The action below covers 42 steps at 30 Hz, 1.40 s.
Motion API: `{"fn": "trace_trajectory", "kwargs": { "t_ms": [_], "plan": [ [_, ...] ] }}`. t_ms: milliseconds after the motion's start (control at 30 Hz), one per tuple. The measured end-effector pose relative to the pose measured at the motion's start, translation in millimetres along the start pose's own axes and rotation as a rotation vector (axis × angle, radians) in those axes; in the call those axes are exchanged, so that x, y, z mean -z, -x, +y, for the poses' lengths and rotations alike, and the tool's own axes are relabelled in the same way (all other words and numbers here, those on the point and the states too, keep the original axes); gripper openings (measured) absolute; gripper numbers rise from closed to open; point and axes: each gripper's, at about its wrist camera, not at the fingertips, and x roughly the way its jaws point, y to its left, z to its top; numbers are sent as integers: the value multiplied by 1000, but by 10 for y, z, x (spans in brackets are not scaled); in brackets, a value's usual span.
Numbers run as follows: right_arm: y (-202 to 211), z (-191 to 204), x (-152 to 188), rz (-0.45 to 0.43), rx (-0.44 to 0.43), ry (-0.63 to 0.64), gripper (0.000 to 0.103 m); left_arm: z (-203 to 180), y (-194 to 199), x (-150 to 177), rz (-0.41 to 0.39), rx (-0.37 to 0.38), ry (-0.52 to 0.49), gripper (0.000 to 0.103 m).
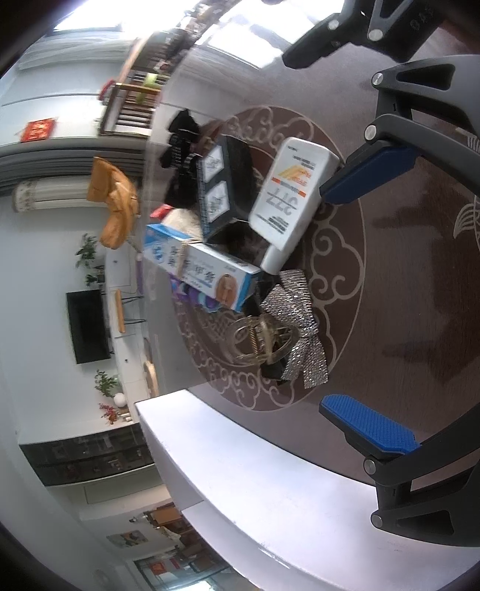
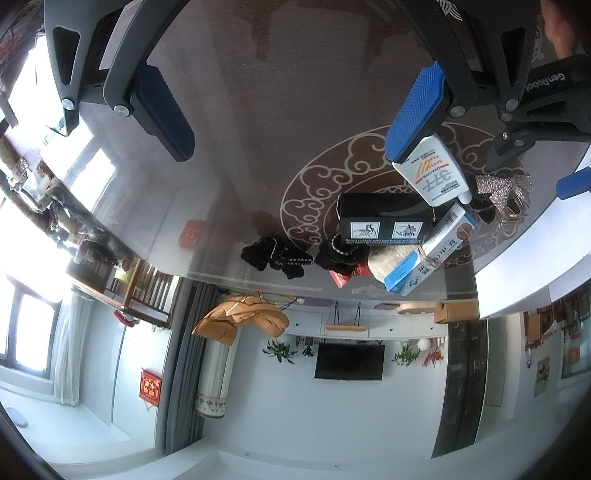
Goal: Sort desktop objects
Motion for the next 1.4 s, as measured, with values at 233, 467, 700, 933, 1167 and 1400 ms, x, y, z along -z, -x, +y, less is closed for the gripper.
{"fn": "trace_trajectory", "kwargs": {
  "t_ms": [233,467,700,933,1167,1400],
  "plan": [
    [-353,20,5,171,-44,0,103,-147,-181,33,112,-45,-57,103],
    [-551,-29,68,260,-97,-30,103,-161,-197,66,135,-24,-48,103],
    [-604,3,61,283,-119,-9,103,-18,-251,60,164,34,9,103],
    [-634,-15,92,311,-149,-29,103,124,-350,31,196,134,35,103],
    [-647,-45,110,320,-177,-51,103,173,-499,-85,189,155,9,103],
    [-643,-37,115,324,-186,-45,103,224,-567,-155,186,173,-3,103]
  ]
}}
